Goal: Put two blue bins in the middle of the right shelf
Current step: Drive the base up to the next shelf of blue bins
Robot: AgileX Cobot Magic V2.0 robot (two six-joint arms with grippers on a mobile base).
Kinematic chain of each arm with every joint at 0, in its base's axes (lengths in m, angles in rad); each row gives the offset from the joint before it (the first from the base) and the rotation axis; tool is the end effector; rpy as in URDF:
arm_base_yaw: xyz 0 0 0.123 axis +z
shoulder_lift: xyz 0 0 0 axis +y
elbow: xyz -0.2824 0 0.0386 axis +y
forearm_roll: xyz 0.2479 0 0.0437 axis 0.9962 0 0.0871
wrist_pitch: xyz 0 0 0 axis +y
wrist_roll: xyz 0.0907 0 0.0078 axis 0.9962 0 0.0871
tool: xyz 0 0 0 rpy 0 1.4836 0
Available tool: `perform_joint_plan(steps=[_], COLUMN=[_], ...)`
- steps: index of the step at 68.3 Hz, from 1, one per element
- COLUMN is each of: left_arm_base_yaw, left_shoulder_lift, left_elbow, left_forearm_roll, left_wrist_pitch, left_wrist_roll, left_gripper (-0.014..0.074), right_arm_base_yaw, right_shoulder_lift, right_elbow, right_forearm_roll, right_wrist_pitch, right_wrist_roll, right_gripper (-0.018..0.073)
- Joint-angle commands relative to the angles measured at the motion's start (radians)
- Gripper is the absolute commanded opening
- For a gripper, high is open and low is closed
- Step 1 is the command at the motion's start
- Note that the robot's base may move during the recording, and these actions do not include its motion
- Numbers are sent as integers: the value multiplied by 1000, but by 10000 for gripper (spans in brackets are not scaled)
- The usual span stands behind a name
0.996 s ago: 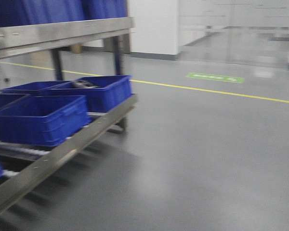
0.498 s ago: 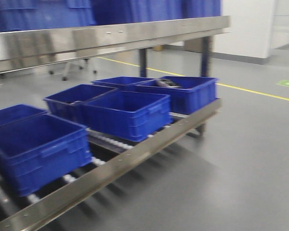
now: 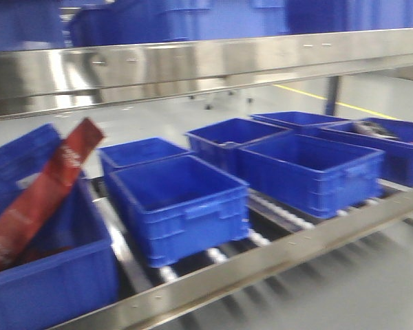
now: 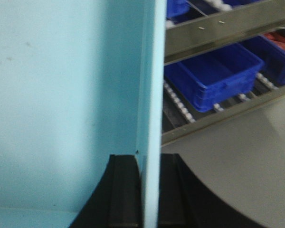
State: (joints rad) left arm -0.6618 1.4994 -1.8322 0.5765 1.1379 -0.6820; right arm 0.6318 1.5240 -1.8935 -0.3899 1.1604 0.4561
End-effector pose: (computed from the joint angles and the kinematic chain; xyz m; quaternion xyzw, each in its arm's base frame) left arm 0.2655 -0.1497 0.4819 -0.0070 0.8729 -0.0244 0.4873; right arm 0.2667 0.1559 0.4838 -0.0736 0.8873 0.0476 0.4529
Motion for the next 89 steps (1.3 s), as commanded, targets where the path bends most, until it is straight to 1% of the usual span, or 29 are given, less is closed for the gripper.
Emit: perform_joint_plan(steps=[1,89], left_arm_base_yaw=[0,0], left_shoulder_lift=[-16,-16], left_elbow=[-14,-14], left_forearm_roll=[40,40], left_wrist_pitch=[-82,-82], left_wrist_roll=[-6,-6], left_gripper=[-111,-111], right_arm_base_yaw=[5,5], right_shoulder_lift=[-21,-21], right_elbow=[-20,-20], right_forearm_roll=[-5,-5], right_wrist_pitch=[-88,-93], right_wrist_roll=[-6,-6], right_gripper=[-165,-165])
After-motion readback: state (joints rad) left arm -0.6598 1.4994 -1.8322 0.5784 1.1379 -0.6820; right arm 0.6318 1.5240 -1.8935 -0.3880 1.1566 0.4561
